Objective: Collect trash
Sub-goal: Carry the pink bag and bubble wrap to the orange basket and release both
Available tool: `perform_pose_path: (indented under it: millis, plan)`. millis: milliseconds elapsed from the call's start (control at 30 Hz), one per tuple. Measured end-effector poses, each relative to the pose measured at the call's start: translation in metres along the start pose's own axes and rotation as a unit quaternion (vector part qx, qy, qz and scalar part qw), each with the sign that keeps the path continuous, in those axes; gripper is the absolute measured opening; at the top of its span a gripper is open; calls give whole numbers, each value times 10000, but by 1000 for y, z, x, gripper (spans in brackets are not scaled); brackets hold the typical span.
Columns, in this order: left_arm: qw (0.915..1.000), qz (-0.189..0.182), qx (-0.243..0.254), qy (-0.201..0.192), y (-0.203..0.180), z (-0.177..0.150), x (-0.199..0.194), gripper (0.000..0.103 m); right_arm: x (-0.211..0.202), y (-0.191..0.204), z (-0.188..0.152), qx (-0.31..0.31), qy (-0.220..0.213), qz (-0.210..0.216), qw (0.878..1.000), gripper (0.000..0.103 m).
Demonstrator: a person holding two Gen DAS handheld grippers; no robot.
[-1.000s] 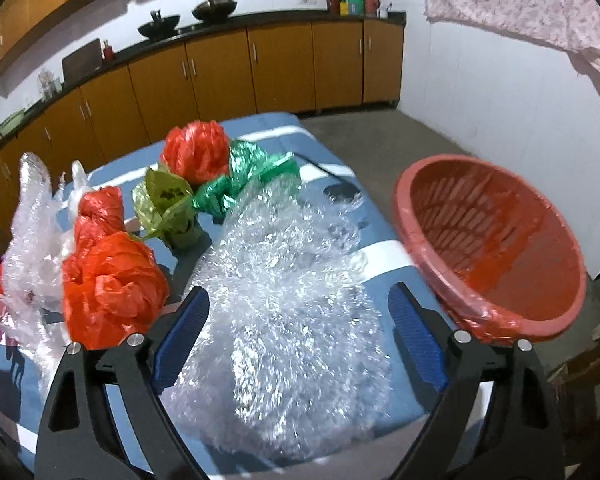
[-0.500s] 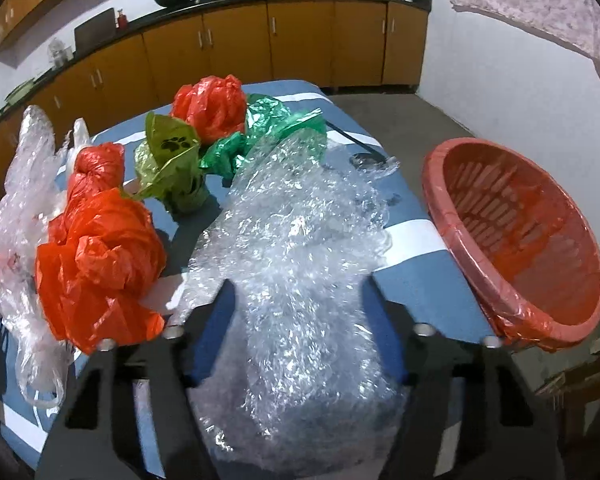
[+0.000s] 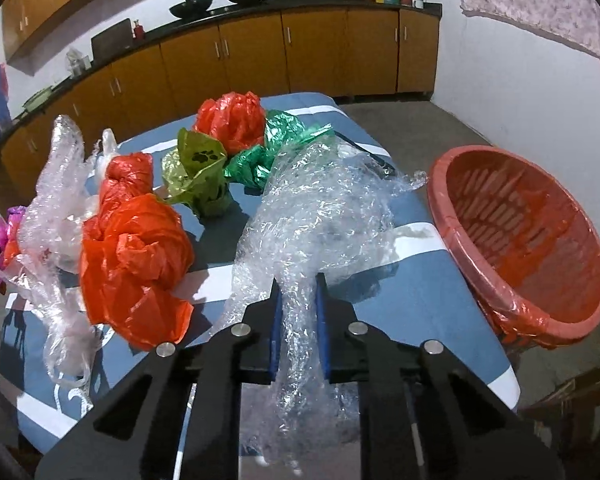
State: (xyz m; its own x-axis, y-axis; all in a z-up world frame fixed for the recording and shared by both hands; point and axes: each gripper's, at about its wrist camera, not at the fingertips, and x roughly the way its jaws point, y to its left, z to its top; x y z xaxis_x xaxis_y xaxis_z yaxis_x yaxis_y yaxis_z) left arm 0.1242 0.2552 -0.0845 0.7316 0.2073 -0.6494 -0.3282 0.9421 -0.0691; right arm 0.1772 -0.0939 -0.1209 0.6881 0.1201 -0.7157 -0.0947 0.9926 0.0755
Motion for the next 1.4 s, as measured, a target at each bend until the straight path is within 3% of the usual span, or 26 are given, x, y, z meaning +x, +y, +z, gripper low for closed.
perform_pose_path:
  millis: [200, 433, 700, 833, 1067, 1233, 1400]
  plan:
    - [9998, -24, -21, -212, 1, 8, -23, 22, -17, -5, 3, 43, -201, 44, 9998, 14]
    - [9973, -398, 156, -590, -24, 26, -64, 22, -42, -21, 13, 122, -528, 3, 9985, 14]
    - [9870, -1251, 672, -750, -116, 36, -94, 22, -65, -71, 24, 456, -811, -394, 9949, 14]
    - [9775, -1756, 897, -747, -176, 35, -93, 22, -72, -105, 27, 736, -875, -662, 9912, 14]
    - [9568, -2642, 1160, -372, -288, 23, -70, 22, -80, -158, 32, 1055, -944, -1144, 9833, 14]
    - [9428, -2998, 1454, -122, -358, 8, -48, 22, -76, -183, 34, 1196, -932, -1292, 9800, 14]
    - [9330, -3175, 1696, -7, -405, -3, -33, 22, -63, -194, 35, 1233, -883, -1332, 9794, 14]
